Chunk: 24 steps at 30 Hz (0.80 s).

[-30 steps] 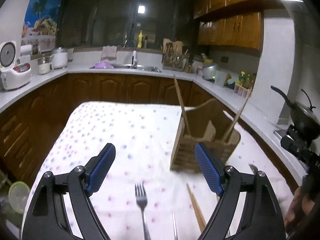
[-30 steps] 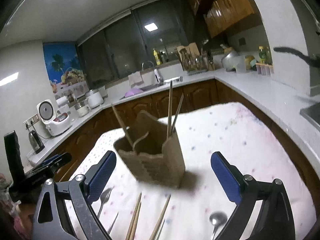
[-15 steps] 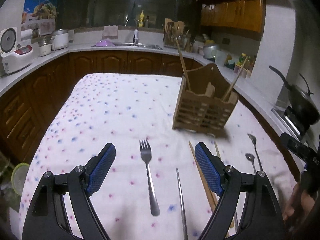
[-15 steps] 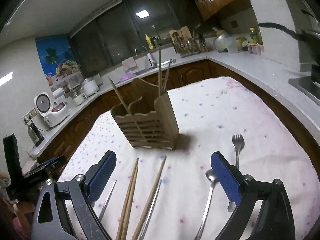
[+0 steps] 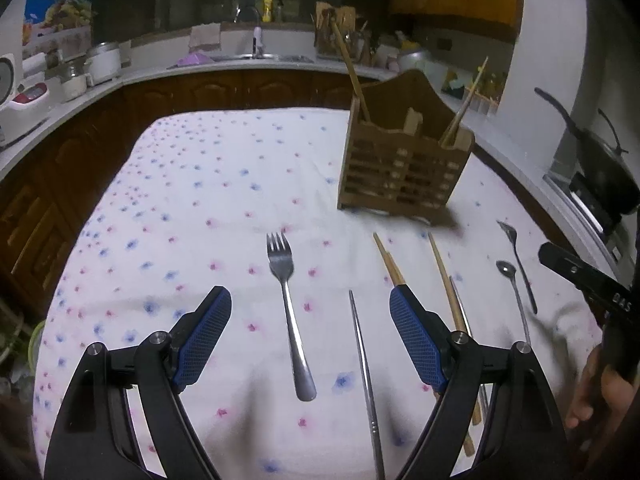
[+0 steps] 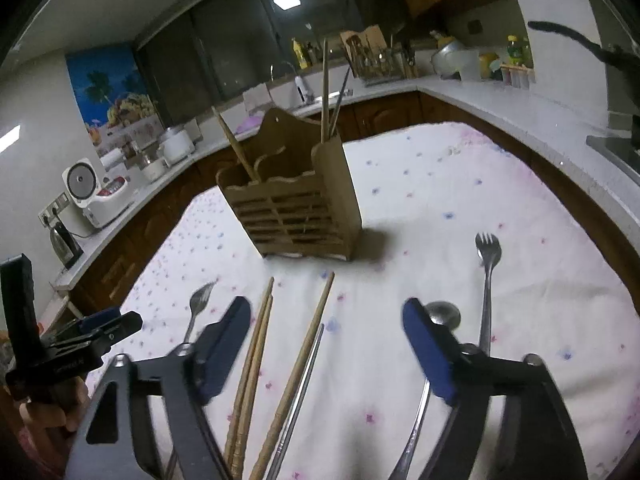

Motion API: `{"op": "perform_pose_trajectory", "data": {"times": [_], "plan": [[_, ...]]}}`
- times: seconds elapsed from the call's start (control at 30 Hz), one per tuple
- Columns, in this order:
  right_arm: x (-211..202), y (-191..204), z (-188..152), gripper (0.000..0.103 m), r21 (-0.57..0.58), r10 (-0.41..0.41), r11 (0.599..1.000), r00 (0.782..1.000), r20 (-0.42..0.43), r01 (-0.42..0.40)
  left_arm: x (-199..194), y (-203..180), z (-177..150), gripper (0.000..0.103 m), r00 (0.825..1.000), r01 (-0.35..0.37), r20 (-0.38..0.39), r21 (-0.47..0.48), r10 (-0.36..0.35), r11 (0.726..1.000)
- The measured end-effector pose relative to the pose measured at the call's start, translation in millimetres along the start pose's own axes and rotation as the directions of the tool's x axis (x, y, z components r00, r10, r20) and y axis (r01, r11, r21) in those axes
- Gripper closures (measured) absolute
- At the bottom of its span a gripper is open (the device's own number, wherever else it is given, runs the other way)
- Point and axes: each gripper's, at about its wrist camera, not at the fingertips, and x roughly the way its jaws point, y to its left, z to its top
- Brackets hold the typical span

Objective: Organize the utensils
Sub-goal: 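Withdraw both open tools back toward the remaining utensils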

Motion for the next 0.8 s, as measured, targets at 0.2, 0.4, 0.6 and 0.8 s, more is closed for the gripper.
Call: {"op": "perform_pose_trajectory", "data": {"times": [0.2,0.4,0.6,0.8], "plan": [[23.8,5.4,-11.8,0.057,-0.023,-0.008,1.000,0.995,-0.100,0.006,15.3,-3.7,-4.0,0.030,0.999,0.018,-0.050,0.013,-0.017,1.000],[49.6,11.7,-23.7,0.076,-0.050,-0.018,0.999,0.981,-0.193,0.009,37.7,-12.4,-8.5,0.042,0.992,0.026,-0.123,0.045,-0.021,0.999],[70.0,15.3,-31.1,0.082,-0.064,-0.035,0.998,0.966,-0.256,0.019,57.9,-19.1,-13.4,0.049,0.981,0.039,-0.190,0.071,-0.025,0.997],[80.9,15.0,-33.1,0.085,-0.072,-0.047,0.997,0.956,-0.288,0.027,70.1,-24.1,-14.8,0.052,0.974,0.048,-0.227,0.086,-0.027,0.995]]}}
